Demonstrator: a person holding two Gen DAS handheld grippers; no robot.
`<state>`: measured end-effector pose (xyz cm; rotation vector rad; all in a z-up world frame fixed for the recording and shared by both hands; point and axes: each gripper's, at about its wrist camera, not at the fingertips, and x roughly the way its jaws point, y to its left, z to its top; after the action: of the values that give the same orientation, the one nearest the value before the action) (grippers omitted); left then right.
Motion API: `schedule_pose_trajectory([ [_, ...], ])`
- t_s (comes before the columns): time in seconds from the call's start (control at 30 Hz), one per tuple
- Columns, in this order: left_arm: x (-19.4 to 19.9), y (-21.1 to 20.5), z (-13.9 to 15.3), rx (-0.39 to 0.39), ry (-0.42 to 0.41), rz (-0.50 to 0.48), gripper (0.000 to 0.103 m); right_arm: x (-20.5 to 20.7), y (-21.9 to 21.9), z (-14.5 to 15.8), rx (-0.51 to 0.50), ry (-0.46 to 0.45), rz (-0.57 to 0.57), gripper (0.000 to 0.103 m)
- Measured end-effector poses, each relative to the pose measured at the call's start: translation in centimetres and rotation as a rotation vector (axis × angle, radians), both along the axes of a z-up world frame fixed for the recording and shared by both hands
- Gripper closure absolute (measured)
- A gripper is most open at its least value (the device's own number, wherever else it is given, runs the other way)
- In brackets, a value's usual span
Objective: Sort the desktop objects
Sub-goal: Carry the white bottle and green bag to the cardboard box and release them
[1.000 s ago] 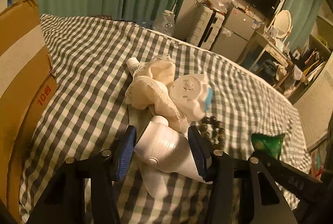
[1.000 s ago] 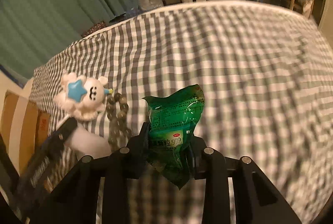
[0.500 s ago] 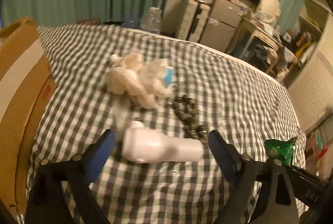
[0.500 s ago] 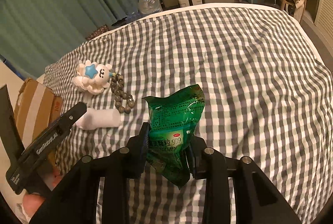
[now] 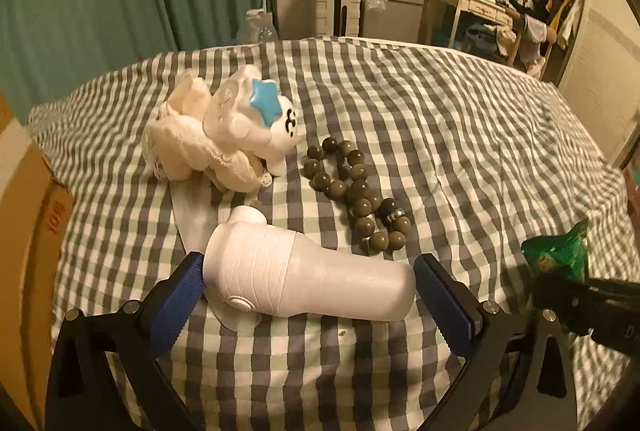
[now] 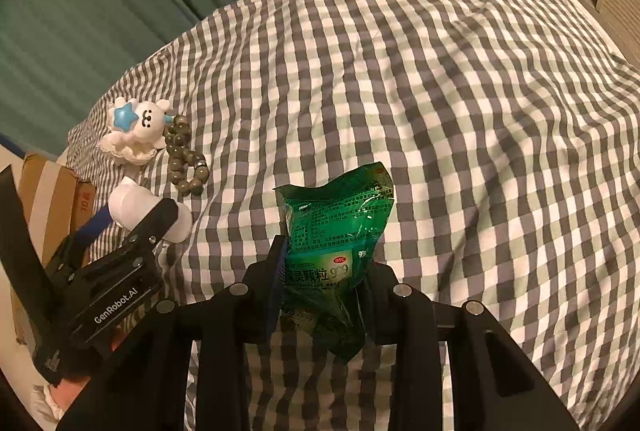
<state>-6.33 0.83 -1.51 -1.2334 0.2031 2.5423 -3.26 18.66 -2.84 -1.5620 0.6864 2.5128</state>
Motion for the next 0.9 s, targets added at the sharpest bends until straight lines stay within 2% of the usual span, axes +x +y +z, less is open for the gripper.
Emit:
schedule_pose_trajectory([
  [0.13, 0.3, -1.1, 0.5, 0.062, -0.032, -0.001, 0.0, 0.2, -0.4, 0.4, 0.009, 0.009, 0.01, 0.071],
  [0.23, 1.5, -2.1, 2.4, 0.094, -0.017, 0.031, 0.0, 0.3, -0.7, 1.3, 0.007, 0.026, 0.012, 0.071],
  [0.37, 2.6, -4.4, 7.8, 0.129, 0.072, 0.082, 0.0, 0.4, -1.9, 4.6, 0.022, 0.071, 0.048, 0.071],
  [0.43, 3.4, -5.9, 10.8, 0.122, 0.115, 0.12, 0.0, 0.4, -3.1, 6.8, 0.032, 0.103, 0.079, 0.071],
  [0.53, 4.3, -8.5, 15.6, 0.018, 0.148, 0.211, 0.0, 0.0, -5.7, 10.8, 0.021, 0.169, 0.137, 0.071],
  [0.63, 6.3, -14.1, 21.7, 0.094, 0.253, 0.329, 0.0, -0.7, -9.4, 15.0, -0.009, 0.234, 0.217, 0.071],
  [0.7, 7.3, -16.9, 23.4, 0.082, 0.303, 0.401, 0.0, -1.4, -13.0, 17.4, -0.04, 0.26, 0.306, 0.071],
  [0.8, 8.0, -21.5, 23.4, 0.001, 0.314, 0.532, 0.0, -2.4, -19.2, 19.5, -0.081, 0.288, 0.444, 0.071],
  [0.9, 7.5, -26.6, 20.7, -0.008, 0.232, 0.664, 0.0, -4.5, -25.4, 19.5, -0.117, 0.271, 0.531, 0.071],
])
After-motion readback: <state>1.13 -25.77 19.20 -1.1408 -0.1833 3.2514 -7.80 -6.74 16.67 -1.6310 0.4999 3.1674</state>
